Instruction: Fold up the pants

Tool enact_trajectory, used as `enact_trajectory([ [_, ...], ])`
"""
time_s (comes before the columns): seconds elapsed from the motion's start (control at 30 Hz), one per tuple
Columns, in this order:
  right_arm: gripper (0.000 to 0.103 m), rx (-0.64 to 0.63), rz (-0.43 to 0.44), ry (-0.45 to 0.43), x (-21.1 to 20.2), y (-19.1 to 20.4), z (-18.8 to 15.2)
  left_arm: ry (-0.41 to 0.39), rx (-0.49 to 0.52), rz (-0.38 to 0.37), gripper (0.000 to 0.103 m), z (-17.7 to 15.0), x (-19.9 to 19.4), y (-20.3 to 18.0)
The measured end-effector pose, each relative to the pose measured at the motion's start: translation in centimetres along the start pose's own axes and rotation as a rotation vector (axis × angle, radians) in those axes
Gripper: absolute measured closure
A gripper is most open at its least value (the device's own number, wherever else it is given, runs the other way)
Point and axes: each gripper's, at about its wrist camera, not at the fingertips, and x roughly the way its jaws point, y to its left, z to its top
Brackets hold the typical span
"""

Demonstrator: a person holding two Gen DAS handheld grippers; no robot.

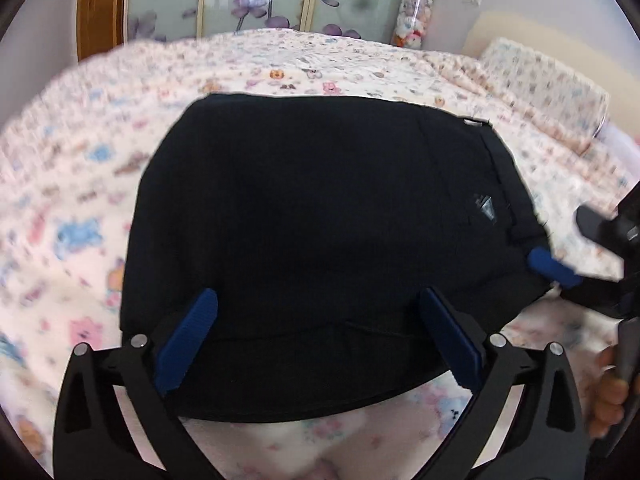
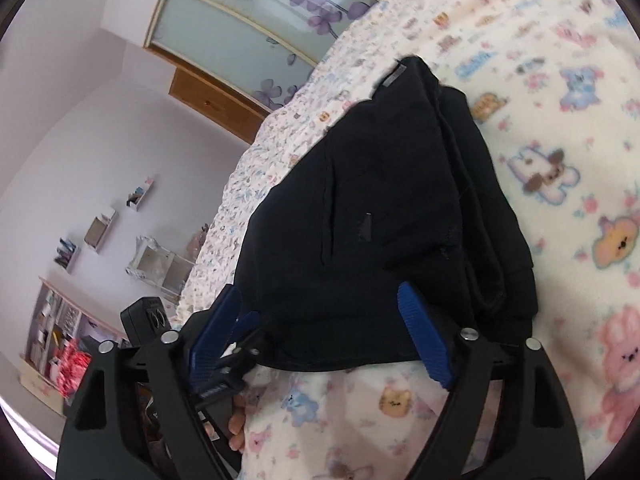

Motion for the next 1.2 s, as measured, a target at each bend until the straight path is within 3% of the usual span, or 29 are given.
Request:
enact_trajectory([
  [0.03,0.013,-0.027,-0.01,-0.009,-0.4,0.8,-0.2,-0.014,0.004,0.007,0.002,-0.2,-0.7,-0.2],
  [0.07,0.001,-0.08,-0.024,-0.032,-1.1,2.1,-0.6,-0.031,0.003,0.011,0.002,-0.5,-1.5,-0.1],
  [0.23,0.001,-0.188,-0.091,-0.087,-3.2,4.4,-3.2,-0.156,0.037,0.054,0.002,-3.9,-7.5,0.3],
  [0.33,0.001,-0.242,-0.204,-0.126,-4.4,5.5,-5.2,-0.185,0.036,0.1,0.002,-6.2,-10.2,0.1],
  [0.5,0.001,-0.406,-0.523,-0.192,-5.0,8.2,-9.7,-0.211,0.003,0.138,0.002,-9.2,-12.7,-0.3],
  [0.63,0.001,-0.492,-0.656,-0.23,-4.7,8.9,-12.2,-0.241,0.026,0.193,0.002,-10.5,-12.8,-0.8],
  [0.8,0.001,-0.523,-0.729,-0.289,-4.2,8.9,-13.2,-0.248,0.11,0.295,0.002,-11.1,-12.0,-2.6],
  [0.93,0.001,-0.508,-0.729,-0.3,-3.8,8.8,-13.7,-0.252,0.135,0.303,0.002,-11.6,-12.1,-2.8],
  [1.2,0.001,-0.538,-0.732,-0.319,-3.5,9.4,-14.4,-0.27,0.086,0.276,0.002,-11.7,-12.4,-2.2],
])
